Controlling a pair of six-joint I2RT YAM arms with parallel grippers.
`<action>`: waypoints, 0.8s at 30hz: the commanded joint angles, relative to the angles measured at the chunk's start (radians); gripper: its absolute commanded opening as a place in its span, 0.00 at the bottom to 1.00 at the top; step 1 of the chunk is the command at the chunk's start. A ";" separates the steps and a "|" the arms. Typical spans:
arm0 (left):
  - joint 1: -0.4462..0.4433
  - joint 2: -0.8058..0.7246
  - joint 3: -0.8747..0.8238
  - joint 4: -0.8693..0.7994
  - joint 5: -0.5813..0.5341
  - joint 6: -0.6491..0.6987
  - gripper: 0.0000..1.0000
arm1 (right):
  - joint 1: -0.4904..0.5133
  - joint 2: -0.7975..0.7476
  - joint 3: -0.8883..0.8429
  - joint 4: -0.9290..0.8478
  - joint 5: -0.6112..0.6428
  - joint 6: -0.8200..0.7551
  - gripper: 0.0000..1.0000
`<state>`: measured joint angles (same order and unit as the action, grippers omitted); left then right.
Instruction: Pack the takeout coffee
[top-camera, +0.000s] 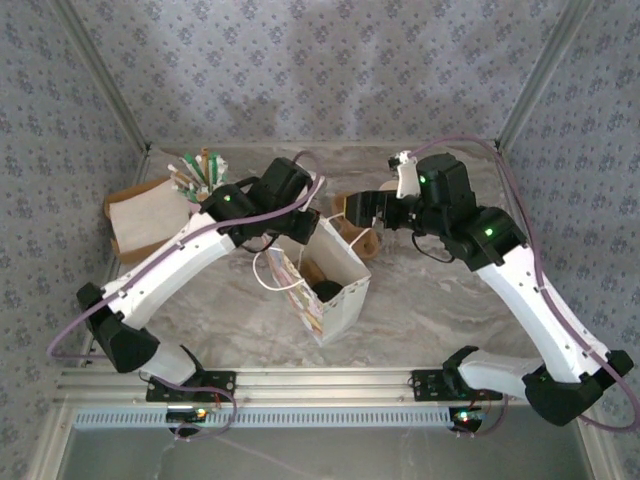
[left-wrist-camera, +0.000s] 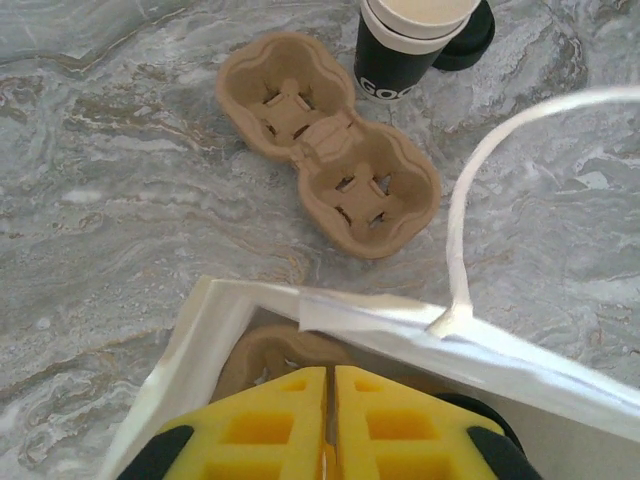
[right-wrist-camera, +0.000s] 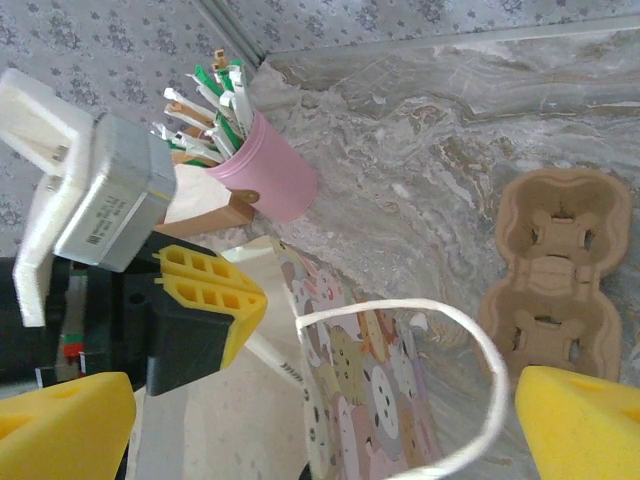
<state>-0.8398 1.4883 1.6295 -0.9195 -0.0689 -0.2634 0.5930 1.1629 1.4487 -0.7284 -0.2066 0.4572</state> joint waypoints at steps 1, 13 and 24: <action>-0.008 -0.036 -0.013 0.017 -0.018 -0.008 0.14 | 0.013 0.006 0.010 0.014 -0.016 0.008 1.00; -0.007 -0.084 -0.002 -0.002 -0.022 -0.033 0.28 | 0.039 0.031 0.035 -0.006 -0.022 0.004 1.00; -0.008 -0.238 0.026 0.010 0.009 -0.075 0.79 | 0.149 0.062 0.109 -0.029 -0.007 -0.076 1.00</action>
<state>-0.8402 1.2976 1.6157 -0.9188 -0.0719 -0.3210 0.7132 1.2121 1.5078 -0.7334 -0.2173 0.4267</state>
